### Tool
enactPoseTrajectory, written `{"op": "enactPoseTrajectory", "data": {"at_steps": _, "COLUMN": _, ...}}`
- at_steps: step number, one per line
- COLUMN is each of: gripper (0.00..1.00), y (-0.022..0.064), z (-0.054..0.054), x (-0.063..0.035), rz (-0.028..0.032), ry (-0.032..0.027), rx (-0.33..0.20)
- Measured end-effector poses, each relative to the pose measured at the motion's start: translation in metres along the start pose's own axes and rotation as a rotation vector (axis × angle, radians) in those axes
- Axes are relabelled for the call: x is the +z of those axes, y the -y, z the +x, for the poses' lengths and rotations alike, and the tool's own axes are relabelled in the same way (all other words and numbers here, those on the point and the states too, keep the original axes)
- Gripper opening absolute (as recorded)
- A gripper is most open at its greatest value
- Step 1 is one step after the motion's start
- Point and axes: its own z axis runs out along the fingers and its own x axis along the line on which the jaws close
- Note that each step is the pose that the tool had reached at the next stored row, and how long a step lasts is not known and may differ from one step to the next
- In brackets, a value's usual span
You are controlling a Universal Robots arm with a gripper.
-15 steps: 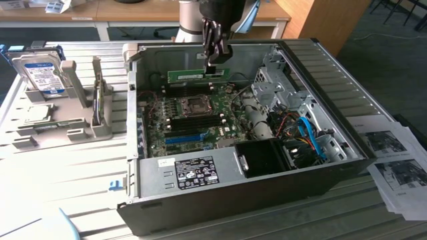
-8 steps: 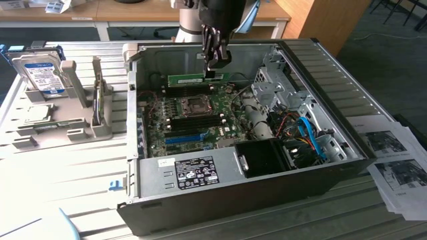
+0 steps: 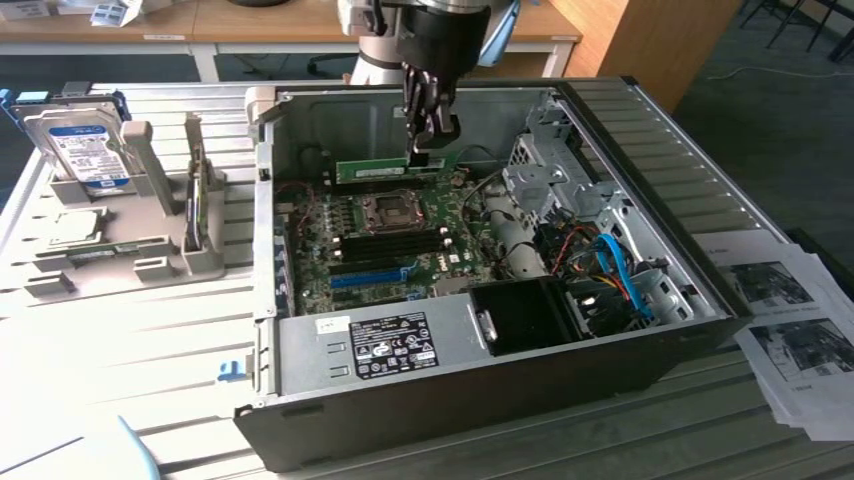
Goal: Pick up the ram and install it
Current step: 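Insert the ram into the slot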
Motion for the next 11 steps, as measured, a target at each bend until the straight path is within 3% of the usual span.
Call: {"op": "enactPoseTrajectory", "data": {"at_steps": 11, "gripper": 0.11, "y": 0.0010, "z": 0.000, "x": 0.0198, "rz": 0.0000, "ry": -0.0001, "rx": 0.000}}
